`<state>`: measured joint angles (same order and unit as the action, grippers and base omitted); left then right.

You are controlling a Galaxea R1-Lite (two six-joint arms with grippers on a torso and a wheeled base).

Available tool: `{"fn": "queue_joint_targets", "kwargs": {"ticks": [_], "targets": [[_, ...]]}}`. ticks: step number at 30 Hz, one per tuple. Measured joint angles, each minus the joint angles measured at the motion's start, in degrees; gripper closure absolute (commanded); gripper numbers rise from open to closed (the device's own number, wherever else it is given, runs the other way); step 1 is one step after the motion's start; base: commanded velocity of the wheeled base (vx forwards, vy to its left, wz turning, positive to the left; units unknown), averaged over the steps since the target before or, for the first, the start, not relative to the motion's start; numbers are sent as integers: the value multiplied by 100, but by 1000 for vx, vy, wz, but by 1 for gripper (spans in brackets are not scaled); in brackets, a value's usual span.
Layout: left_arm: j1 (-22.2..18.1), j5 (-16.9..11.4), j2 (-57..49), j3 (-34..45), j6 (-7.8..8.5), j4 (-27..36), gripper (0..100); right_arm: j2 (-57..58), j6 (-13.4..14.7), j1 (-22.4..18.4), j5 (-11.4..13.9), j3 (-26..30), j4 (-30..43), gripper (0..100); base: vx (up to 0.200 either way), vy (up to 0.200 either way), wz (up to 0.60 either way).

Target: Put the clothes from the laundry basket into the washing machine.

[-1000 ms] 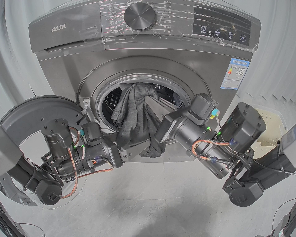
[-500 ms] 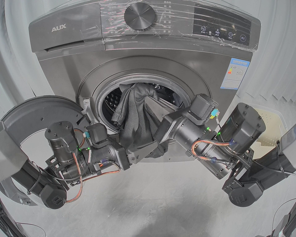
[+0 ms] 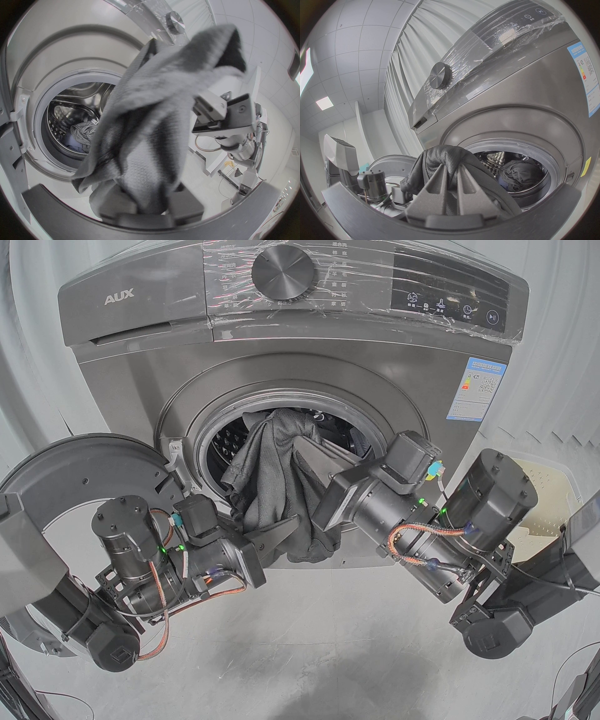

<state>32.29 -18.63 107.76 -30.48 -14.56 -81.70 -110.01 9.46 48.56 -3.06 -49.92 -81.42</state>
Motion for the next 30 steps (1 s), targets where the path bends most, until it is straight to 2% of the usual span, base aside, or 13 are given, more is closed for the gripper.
{"fn": "queue_joint_targets", "kwargs": {"ticks": [8, 16, 23, 24, 30], "targets": [[221, 23, -412, 474, 2, -183, 100, -41, 1, -27, 0, 23, 2, 100, 0, 0, 0], [662, -1, -1157, 870, -33, -211, 100, -167, 9, -66, 0, 150, 2, 100, 0, 0, 0], [731, -11, -1496, 884, -57, -213, 100, -339, 13, -63, 9, 271, -17, 100, 0, 0, 0], [734, -11, -1520, 866, -60, -216, 100, -356, 11, -62, 9, 284, -34, 0, 0, 0, 0], [662, 43, -1596, 700, -74, -219, 100, -396, 69, -46, 9, 469, -34, 0, 0, 0, 0]]}}
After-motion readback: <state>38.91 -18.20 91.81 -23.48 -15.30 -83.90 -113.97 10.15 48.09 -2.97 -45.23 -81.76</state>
